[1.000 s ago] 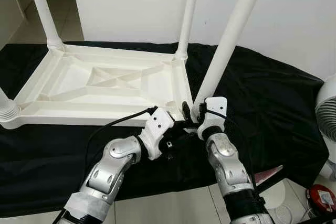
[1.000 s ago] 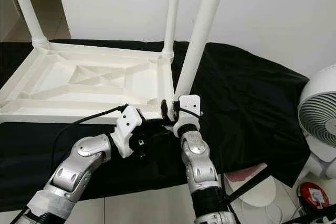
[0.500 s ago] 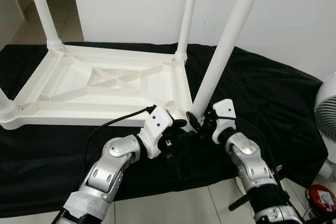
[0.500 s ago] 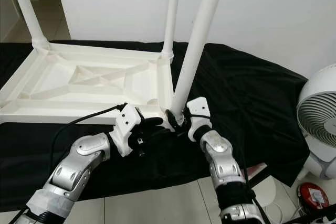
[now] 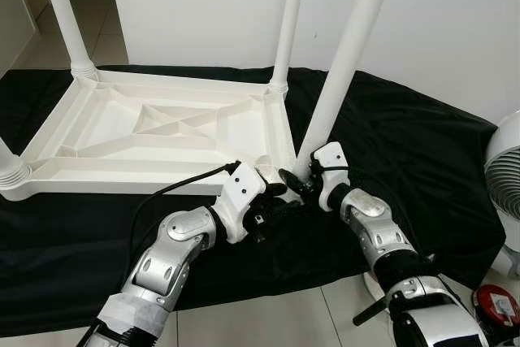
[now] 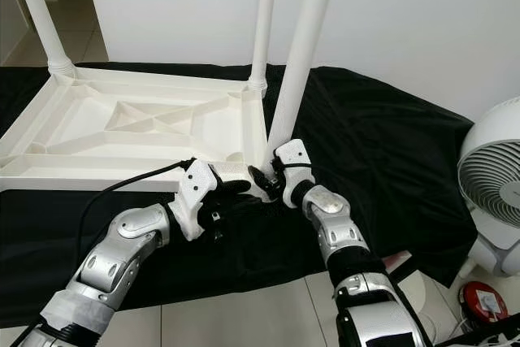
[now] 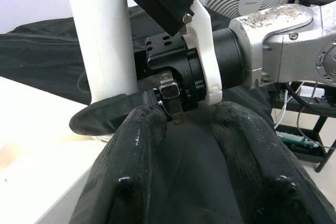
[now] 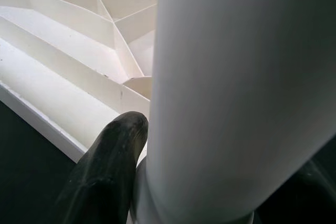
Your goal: Building children table
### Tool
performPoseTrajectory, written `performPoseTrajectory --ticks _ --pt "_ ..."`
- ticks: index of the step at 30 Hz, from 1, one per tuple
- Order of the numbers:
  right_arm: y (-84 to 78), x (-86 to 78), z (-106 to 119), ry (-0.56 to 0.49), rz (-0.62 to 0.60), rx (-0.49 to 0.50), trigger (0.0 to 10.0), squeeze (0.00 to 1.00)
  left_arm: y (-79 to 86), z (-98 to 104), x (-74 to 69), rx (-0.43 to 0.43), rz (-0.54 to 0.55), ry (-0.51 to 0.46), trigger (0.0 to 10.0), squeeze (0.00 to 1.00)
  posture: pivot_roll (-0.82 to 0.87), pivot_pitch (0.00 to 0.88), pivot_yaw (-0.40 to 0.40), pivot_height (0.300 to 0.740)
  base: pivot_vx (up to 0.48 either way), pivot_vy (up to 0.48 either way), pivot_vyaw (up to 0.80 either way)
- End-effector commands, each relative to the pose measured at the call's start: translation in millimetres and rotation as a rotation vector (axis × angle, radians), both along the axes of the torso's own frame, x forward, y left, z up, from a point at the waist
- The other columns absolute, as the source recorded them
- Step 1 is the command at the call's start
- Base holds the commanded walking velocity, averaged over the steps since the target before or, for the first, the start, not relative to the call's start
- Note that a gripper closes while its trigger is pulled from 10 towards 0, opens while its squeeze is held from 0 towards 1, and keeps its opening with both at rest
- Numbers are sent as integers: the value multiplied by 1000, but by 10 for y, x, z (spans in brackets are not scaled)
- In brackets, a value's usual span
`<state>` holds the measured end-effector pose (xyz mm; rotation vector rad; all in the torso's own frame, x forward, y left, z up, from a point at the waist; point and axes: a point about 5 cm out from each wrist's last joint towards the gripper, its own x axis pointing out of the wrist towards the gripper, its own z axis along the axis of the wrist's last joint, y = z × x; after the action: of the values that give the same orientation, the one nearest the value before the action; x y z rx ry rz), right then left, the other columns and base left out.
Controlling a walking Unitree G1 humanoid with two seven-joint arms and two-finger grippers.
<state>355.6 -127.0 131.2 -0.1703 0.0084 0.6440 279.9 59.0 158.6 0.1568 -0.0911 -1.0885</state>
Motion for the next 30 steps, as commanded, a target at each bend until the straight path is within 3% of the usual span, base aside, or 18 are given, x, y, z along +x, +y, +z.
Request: performPoseTrajectory --ticks 1,9,10,11,19,30 --pt "75 -18 -31 5 51 0 0 0 5 11 3 -6 38 -6 10000 0 74 5 -98 740 0 0 0" --pt "47 -62 -120 20 68 2 0 0 12 5 -1 -9 42 -1 10000 0 66 15 -95 740 0 0 0" --pt "14 -66 -136 24 54 3 8314 0 4 8 6 -10 38 0 10000 0 55 15 -89 740 0 0 0" --pt "-16 -66 -146 31 36 8 10000 0 -3 11 11 -10 35 0 10000 0 52 15 -88 740 0 0 0" --pt "-104 -35 -173 48 -108 16 10000 0 -28 13 17 -11 22 0 10000 0 43 17 -82 740 0 0 0" --pt "168 -99 -176 20 -395 70 10000 0 -61 8 7 -13 2 7 10000 0 17 28 -70 740 0 0 0"
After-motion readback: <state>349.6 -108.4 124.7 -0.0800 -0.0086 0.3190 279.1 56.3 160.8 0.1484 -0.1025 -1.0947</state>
